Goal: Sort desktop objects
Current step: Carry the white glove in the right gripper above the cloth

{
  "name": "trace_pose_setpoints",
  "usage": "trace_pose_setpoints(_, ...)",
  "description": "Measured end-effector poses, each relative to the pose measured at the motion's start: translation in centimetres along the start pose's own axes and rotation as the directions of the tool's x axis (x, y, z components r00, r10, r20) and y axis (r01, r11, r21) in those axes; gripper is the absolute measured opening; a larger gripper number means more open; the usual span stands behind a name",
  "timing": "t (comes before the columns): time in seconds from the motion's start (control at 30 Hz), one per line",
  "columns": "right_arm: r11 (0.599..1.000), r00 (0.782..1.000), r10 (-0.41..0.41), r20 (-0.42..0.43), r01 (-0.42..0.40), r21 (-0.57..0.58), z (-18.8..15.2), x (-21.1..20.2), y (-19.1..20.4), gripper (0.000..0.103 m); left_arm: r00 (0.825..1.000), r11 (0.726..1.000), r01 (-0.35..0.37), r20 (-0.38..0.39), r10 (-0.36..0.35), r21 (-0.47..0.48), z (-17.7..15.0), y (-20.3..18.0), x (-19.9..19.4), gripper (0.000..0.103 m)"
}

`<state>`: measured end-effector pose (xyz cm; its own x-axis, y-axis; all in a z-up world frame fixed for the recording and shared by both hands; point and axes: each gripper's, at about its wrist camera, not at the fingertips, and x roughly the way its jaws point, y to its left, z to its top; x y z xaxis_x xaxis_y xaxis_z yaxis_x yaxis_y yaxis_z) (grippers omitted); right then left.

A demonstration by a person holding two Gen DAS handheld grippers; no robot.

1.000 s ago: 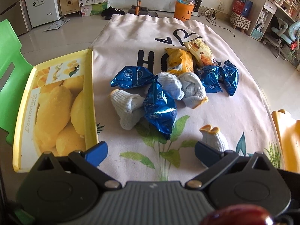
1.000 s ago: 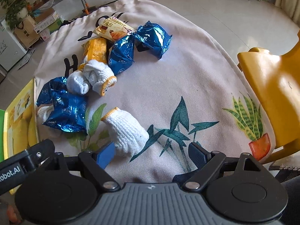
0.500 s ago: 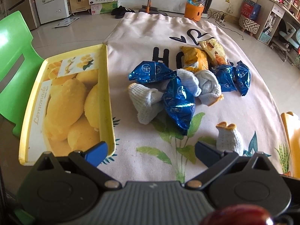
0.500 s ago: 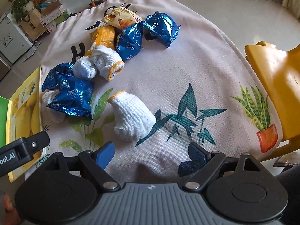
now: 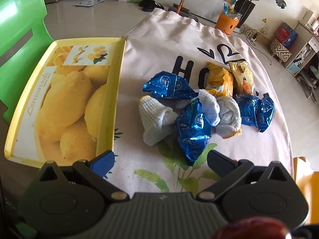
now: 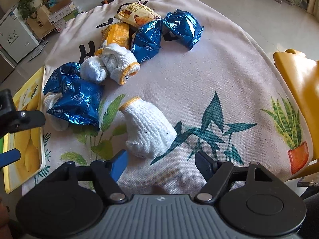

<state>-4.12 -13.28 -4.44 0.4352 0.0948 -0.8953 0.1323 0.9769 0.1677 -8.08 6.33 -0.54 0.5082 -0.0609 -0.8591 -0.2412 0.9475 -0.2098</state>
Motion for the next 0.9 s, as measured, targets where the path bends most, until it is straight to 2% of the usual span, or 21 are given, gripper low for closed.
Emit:
trace_pose_setpoints(0.07, 1.0, 1.0, 0.011, 0.005, -0.011, 0.024, 0.3, 0.3, -0.3, 0.067, 1.0, 1.0, -0.005, 0.002, 0.005, 0.008, 0.8, -0.5, 0.5, 0.102)
trace_pose_setpoints(0.2, 0.997, 0.998, 0.05, 0.025, -0.051, 0.059, 0.9, 0.8, -0.4, 0.067, 1.0, 1.0, 0.022, -0.013, -0.022, 0.006, 2.2, -1.3, 1.6, 0.102)
trace_pose_setpoints(0.37, 0.997, 0.997, 0.07, 0.028, -0.071, 0.036, 1.3, 1.6, 0.4, 0.066, 0.996, 0.998, 0.062, -0.061, -0.06, 0.021, 3.1, -2.2, 3.7, 0.102)
trace_pose_setpoints(0.57, 0.995, 0.996, 0.088, 0.022, -0.089, 0.04, 1.7, 2.3, 0.7, 0.066, 0.996, 0.996, 0.057, -0.078, -0.052, 0.069, 3.3, -3.2, 5.3, 0.101)
trace_pose_setpoints(0.63, 0.993, 0.995, 0.1, 0.015, -0.101, 0.056, 1.8, 2.5, 0.6, 0.066, 0.994, 0.996, 0.06, -0.099, -0.053, 0.069, 3.2, -3.3, 5.9, 0.093)
trace_pose_setpoints(0.7, 0.991, 0.994, 0.111, 0.018, -0.112, 0.071, 1.8, 2.7, 0.5, 0.067, 0.992, 0.996, 0.061, -0.112, -0.054, 0.061, 3.1, -3.2, 6.3, 0.09)
trace_pose_setpoints(0.9, 0.986, 0.991, 0.129, 0.024, -0.131, 0.104, 2.2, 3.4, 0.7, 0.068, 0.996, 0.996, 0.007, -0.084, 0.0, 0.088, 3.1, -3.3, 6.3, 0.094)
